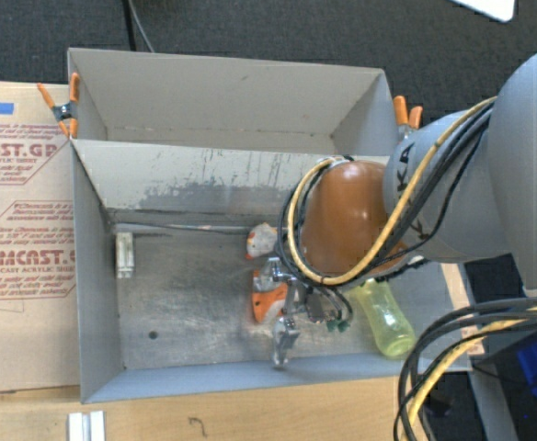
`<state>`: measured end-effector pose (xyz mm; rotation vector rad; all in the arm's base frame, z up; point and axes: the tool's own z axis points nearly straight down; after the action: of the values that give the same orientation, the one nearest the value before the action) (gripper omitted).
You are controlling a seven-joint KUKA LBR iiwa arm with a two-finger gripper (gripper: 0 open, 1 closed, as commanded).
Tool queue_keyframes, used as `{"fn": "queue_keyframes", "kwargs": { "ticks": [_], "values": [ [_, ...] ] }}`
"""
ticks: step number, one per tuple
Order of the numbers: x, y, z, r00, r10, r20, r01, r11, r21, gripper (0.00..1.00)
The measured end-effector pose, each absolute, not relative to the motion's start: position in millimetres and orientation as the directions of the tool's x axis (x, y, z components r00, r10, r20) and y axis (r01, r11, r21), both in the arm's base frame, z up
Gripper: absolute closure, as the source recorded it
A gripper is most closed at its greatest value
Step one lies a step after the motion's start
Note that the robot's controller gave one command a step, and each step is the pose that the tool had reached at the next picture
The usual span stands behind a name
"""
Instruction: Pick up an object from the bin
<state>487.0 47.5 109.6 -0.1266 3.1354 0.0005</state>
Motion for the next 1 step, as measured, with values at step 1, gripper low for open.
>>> {"fn": "queue_keyframes", "kwargs": {
  "ticks": [1],
  "values": [
    [489.9, 34.2, 92.6, -0.998, 0.059, -0.001, 0.059, 0.998, 0.002, 0.00]
  ]
}}
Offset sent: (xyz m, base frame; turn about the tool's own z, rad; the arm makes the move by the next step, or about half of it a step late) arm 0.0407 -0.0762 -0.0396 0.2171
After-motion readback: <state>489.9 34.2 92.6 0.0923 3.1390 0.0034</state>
